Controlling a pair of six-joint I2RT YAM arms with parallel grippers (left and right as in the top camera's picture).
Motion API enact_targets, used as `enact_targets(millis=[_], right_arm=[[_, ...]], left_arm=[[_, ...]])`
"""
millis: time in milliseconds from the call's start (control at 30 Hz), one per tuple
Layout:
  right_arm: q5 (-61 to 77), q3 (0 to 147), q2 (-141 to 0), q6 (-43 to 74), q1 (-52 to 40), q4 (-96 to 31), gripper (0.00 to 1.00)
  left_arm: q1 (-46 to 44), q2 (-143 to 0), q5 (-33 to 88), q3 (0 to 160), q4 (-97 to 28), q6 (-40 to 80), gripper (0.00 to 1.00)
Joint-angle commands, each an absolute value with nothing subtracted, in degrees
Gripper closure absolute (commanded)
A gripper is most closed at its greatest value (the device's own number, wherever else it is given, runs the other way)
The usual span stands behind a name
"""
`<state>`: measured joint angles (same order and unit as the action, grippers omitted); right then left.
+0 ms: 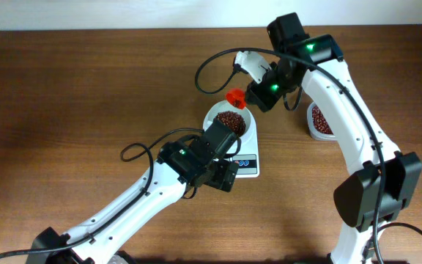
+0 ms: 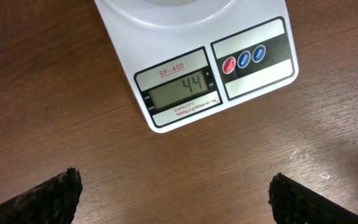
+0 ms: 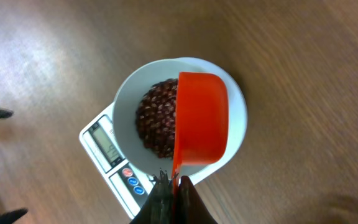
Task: Scoop item into bowl and weigh 50g on scale
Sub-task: 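Tilt the scoop slightly with the right gripper to trickle beans into bowl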
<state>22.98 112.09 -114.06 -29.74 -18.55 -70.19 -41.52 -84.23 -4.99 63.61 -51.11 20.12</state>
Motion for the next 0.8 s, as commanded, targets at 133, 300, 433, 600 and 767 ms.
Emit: enact_targets(millis=[133,300,433,600,767], right_arm=[[27.53,113.16,-113.62,-33.15,-19.18,-71.61,0.96],[27.42,113.16,-113.65,-31.46,-19.11,-71.35,0.96],[27.4,113.16,-113.65,-31.48,-19.11,-71.31,0.96],[27.38,113.16,-113.65,-31.48,-19.11,-71.16,0.96],[26.41,113.16,-113.65,-31.46,-19.11,-71.16,0.96]], left_arm=[[-41.58,-84.33,-5.85,62.98,-51.05,19.25,0.01],[-41.58,-84.33,-5.85,62.98,-51.05,19.25,0.01],[-41.58,-84.33,-5.85,62.98,-51.05,19.25,0.01],[-41.58,-84.33,-5.85,62.98,-51.05,19.25,0.01],[-41.58,-84.33,-5.85,62.98,-51.05,19.25,0.01]])
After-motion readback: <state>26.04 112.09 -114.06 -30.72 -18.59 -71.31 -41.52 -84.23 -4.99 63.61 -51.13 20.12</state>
